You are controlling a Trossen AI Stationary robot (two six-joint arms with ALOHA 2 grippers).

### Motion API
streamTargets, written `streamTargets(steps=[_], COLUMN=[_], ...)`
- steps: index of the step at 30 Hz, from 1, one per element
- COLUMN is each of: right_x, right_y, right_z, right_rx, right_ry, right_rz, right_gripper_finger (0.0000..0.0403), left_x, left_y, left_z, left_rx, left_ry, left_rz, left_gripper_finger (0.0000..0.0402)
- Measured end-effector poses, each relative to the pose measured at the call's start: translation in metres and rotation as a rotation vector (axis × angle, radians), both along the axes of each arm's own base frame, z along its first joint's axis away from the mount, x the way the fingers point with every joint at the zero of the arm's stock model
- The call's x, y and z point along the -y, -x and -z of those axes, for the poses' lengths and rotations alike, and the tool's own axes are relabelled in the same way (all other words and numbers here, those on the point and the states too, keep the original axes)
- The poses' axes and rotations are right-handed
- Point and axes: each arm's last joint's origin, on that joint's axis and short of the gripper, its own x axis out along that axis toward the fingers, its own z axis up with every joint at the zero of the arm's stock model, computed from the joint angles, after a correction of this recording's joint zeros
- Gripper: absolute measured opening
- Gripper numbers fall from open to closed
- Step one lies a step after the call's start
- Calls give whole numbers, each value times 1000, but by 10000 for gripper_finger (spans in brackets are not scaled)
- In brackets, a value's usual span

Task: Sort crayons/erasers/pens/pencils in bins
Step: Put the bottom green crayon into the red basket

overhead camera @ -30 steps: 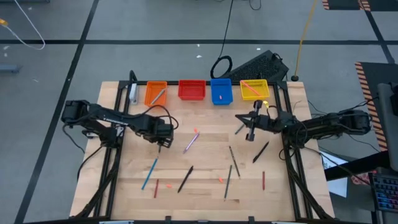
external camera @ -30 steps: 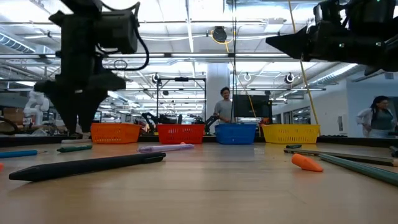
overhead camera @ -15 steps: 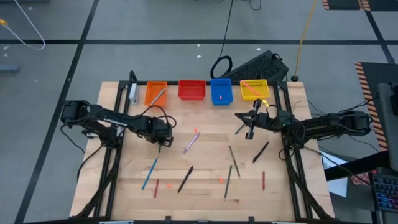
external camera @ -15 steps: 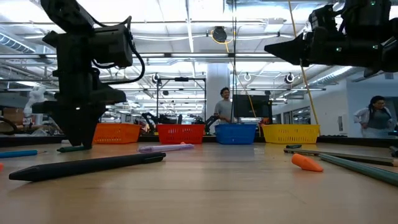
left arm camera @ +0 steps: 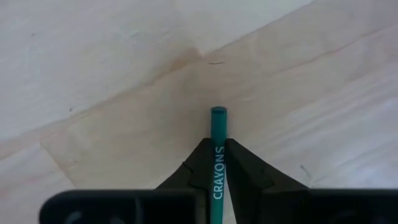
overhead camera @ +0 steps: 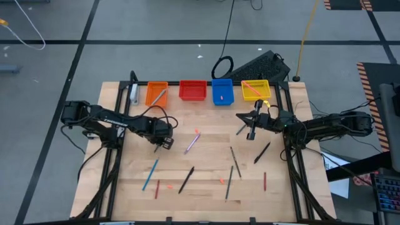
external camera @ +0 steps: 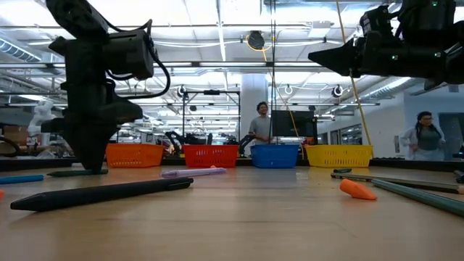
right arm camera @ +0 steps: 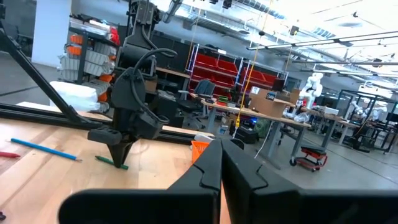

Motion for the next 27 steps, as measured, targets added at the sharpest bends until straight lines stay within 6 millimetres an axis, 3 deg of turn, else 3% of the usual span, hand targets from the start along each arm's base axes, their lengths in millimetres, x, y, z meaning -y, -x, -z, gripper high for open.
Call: streamTargets(steps=[15,20,27], right_x=[0,0,0], right_y=[0,0,0], right_z=[0,0,0], right_rx=[0,0,0], right_ry=[0,0,1], right_rz=[0,0,0], right_gripper_finger=[0,0,0], left_x=[-7,-23,-61], left_y=[-18,-33,-58], left_z=[-23,-45,-92], left_rx=[52,115,219], left_ry=[-60,-181,-483], left_rz=[129,194,319], left_gripper_finger=[41,41,42])
